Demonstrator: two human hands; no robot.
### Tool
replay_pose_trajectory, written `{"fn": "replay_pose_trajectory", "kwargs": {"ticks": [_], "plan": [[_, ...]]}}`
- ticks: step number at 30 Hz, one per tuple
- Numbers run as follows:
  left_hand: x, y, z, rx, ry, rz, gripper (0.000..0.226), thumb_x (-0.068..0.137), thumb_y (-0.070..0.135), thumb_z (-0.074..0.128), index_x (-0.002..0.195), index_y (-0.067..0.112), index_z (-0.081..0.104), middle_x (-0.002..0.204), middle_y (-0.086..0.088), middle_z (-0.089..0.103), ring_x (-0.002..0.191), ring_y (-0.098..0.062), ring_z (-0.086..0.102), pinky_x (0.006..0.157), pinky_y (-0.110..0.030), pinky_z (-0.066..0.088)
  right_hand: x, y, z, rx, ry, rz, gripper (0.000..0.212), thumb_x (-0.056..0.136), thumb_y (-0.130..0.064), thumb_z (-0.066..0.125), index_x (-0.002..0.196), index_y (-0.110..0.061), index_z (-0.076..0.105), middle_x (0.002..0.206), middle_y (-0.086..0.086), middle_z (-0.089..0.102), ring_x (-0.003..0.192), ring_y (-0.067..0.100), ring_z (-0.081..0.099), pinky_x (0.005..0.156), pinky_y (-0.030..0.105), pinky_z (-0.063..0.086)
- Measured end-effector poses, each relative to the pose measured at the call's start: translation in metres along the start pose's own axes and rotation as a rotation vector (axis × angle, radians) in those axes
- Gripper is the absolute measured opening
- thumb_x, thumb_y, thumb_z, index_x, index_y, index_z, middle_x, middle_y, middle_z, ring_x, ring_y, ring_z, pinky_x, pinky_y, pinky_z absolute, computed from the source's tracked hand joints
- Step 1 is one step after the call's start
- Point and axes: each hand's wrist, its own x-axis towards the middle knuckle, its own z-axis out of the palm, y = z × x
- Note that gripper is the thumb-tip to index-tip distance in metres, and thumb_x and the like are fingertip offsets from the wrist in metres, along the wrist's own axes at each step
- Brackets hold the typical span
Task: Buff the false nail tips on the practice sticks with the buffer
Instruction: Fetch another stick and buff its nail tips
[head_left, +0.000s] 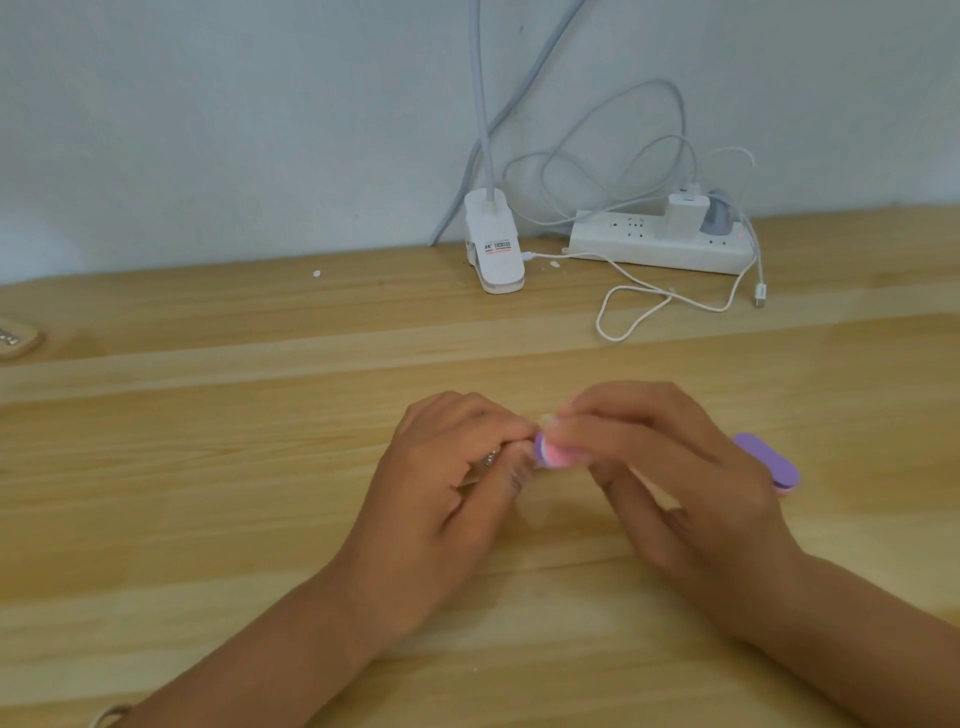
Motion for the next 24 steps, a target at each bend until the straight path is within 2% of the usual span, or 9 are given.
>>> {"fn": "replay_pose_trajectory", "kwargs": {"ticks": [2, 5, 9, 12, 16, 19, 21, 24], "plan": [[-0.0005, 0.0002, 0.0003, -0.01, -0.004, -0.006, 0.021, 0.093, 0.025, 0.051, 0.094, 0.02, 0.072, 0.087, 0.013, 0.064, 0.088, -0.01, 0.059, 0.084, -0.034, 0.042, -0.0007, -0.0009, 0.0009, 0.026, 0.014, 0.029, 0.028, 0.088, 0.013, 0.061, 0.109, -0.003, 0.072, 0.11, 0.008, 0.064, 0.102, 0.024, 0.065, 0.086, 0.036, 0.053], [-0.0021, -0.0008, 0.0016, -0.004, -0.018, 0.01, 0.025, 0.094, 0.026, 0.049, 0.095, 0.016, 0.072, 0.089, 0.011, 0.065, 0.09, -0.01, 0.06, 0.084, -0.035, 0.043, -0.0064, -0.005, 0.0041, 0.044, -0.02, -0.032, 0.027, 0.091, 0.01, 0.059, 0.11, -0.005, 0.073, 0.112, 0.009, 0.064, 0.105, 0.023, 0.065, 0.088, 0.035, 0.053], [-0.0008, 0.0004, 0.0017, -0.01, -0.009, -0.019, 0.023, 0.094, 0.028, 0.05, 0.092, 0.018, 0.071, 0.086, 0.012, 0.064, 0.087, -0.011, 0.059, 0.084, -0.035, 0.043, -0.0024, -0.0001, 0.001, 0.035, 0.028, 0.045, 0.028, 0.09, 0.01, 0.061, 0.113, -0.004, 0.07, 0.109, 0.008, 0.066, 0.1, 0.023, 0.066, 0.083, 0.035, 0.054], [-0.002, 0.0002, 0.0014, 0.008, -0.029, 0.012, 0.024, 0.095, 0.025, 0.048, 0.093, 0.016, 0.07, 0.086, 0.01, 0.064, 0.087, -0.014, 0.06, 0.082, -0.038, 0.044, -0.0027, -0.0046, 0.0027, 0.057, 0.003, -0.023, 0.029, 0.092, 0.008, 0.059, 0.114, -0.008, 0.069, 0.111, 0.005, 0.065, 0.103, 0.022, 0.066, 0.087, 0.033, 0.053], [-0.0007, 0.0002, 0.0023, 0.018, -0.032, 0.007, 0.025, 0.096, 0.027, 0.047, 0.093, 0.017, 0.07, 0.085, 0.012, 0.062, 0.085, -0.011, 0.057, 0.082, -0.033, 0.042, -0.001, -0.0017, 0.0015, 0.06, 0.049, 0.058, 0.026, 0.088, 0.012, 0.063, 0.108, -0.003, 0.072, 0.109, 0.007, 0.067, 0.101, 0.021, 0.067, 0.084, 0.035, 0.054], [-0.0009, 0.0013, 0.0034, -0.016, -0.019, 0.017, 0.026, 0.095, 0.025, 0.046, 0.091, 0.014, 0.069, 0.084, 0.011, 0.062, 0.084, -0.011, 0.056, 0.082, -0.033, 0.041, -0.0031, -0.0077, 0.004, 0.089, 0.026, -0.024, 0.026, 0.093, 0.009, 0.059, 0.11, -0.007, 0.072, 0.11, 0.006, 0.066, 0.104, 0.022, 0.066, 0.089, 0.033, 0.053], [-0.0001, 0.0011, 0.004, -0.026, -0.005, -0.003, 0.024, 0.094, 0.025, 0.048, 0.09, 0.016, 0.069, 0.081, 0.013, 0.06, 0.082, -0.009, 0.056, 0.082, -0.032, 0.041, -0.0007, -0.0025, 0.0008, 0.053, 0.036, 0.008, 0.03, 0.09, 0.012, 0.061, 0.112, -0.007, 0.07, 0.11, 0.007, 0.066, 0.103, 0.021, 0.066, 0.087, 0.033, 0.053], [0.0003, 0.002, 0.0045, -0.042, 0.009, -0.016, 0.021, 0.094, 0.026, 0.048, 0.09, 0.021, 0.069, 0.082, 0.014, 0.061, 0.084, -0.009, 0.057, 0.089, -0.035, 0.041, -0.0012, -0.003, 0.0007, 0.045, 0.063, 0.057, 0.033, 0.086, 0.012, 0.064, 0.112, -0.008, 0.069, 0.109, 0.009, 0.067, 0.103, 0.019, 0.066, 0.088, 0.03, 0.053]]}}
